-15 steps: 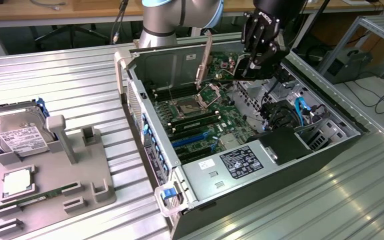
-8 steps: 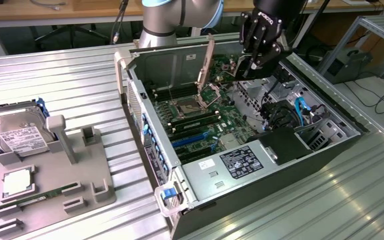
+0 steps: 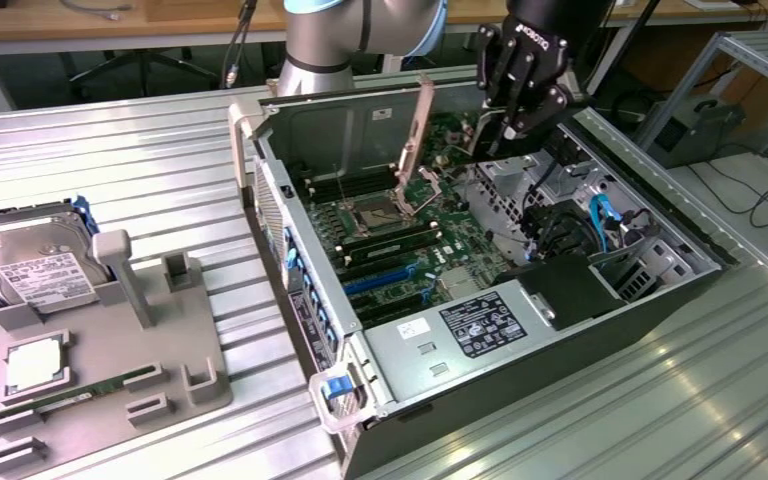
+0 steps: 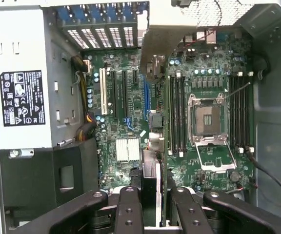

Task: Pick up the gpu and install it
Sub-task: 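Insert the gpu into the slot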

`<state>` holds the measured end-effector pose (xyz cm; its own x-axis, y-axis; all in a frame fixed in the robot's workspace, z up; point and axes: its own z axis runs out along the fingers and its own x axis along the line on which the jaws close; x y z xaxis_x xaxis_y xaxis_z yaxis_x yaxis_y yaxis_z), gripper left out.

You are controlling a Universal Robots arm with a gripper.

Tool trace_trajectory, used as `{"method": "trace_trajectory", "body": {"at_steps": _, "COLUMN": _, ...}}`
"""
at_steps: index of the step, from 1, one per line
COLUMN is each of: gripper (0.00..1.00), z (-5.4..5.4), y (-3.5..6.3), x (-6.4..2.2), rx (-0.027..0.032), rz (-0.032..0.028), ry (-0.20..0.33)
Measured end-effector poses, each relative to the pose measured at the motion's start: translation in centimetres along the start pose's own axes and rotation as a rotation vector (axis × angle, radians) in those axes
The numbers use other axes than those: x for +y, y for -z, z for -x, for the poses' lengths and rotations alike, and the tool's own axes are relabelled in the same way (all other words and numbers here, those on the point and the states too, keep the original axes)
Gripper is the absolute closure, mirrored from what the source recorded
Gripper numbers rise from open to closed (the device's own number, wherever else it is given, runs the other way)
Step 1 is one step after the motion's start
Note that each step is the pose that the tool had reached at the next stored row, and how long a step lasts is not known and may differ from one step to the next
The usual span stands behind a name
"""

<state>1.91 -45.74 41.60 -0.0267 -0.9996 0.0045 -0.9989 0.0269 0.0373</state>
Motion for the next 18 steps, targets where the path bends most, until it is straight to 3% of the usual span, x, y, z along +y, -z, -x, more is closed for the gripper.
{"method": "trace_trajectory", "body": {"at_steps": 13, "gripper": 0.73, "z": -0.03, "y": -0.02, "x": 0.00, "rx": 0.0044, "rz": -0.0006, "ry": 0.123}}
{"method": "trace_trajectory", "body": {"at_steps": 18, "gripper": 0.73, "z": -0.02, "y": -0.03, "x": 0.00, "rx": 0.0049, "rz": -0.0006, "ry": 0.133}}
